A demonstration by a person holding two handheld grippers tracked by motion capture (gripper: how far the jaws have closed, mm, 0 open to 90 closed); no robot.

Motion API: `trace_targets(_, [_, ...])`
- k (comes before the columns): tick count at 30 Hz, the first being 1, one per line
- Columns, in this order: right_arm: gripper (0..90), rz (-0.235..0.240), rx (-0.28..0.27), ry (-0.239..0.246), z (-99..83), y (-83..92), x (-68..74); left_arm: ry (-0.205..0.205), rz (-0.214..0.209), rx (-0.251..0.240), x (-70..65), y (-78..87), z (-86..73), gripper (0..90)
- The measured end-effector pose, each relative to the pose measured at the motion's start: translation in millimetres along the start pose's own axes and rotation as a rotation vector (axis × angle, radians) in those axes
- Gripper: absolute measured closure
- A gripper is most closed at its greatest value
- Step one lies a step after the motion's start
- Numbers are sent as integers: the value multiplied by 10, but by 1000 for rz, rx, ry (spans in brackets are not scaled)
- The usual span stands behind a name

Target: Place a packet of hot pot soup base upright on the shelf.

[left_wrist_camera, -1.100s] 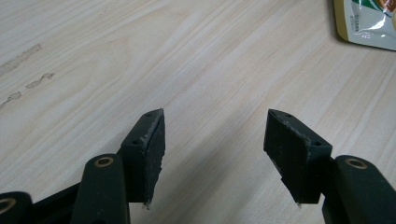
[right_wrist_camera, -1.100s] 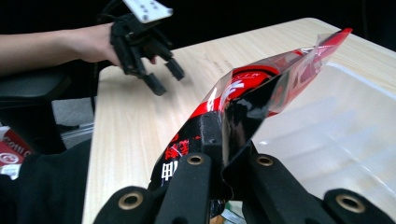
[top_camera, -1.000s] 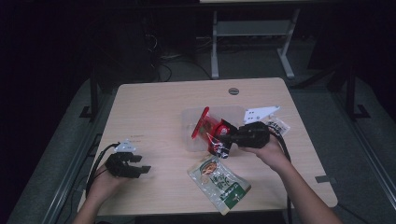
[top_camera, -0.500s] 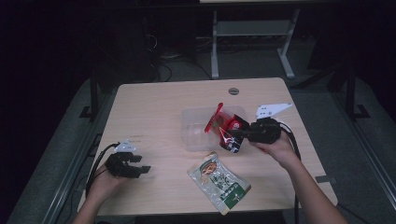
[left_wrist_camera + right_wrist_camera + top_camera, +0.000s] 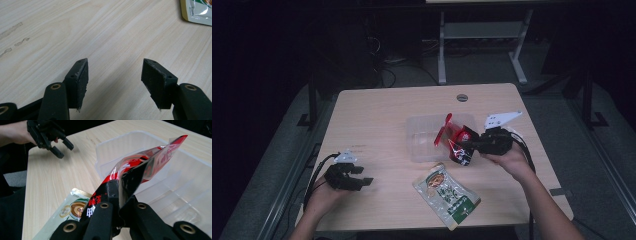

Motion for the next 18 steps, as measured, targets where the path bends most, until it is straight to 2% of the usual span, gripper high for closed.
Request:
trace_targets(5, [897,-3,31,-3,3,-71,9,1,-2,8,-6,-7,-4,383])
trace_targets(18, [894,24,58,-17,75,-294,-48,-5,-7,17,-20,-30,-4,378])
Point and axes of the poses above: each handheld gripper's, and its own axes: y roughly backward along the jaws, z roughly out of its top, x roughly to its left, the point moved 4 cm from there along -y, roughly forward along the jaws, and after that the axes turned 12 degrees about y, right-handed, at the moved point
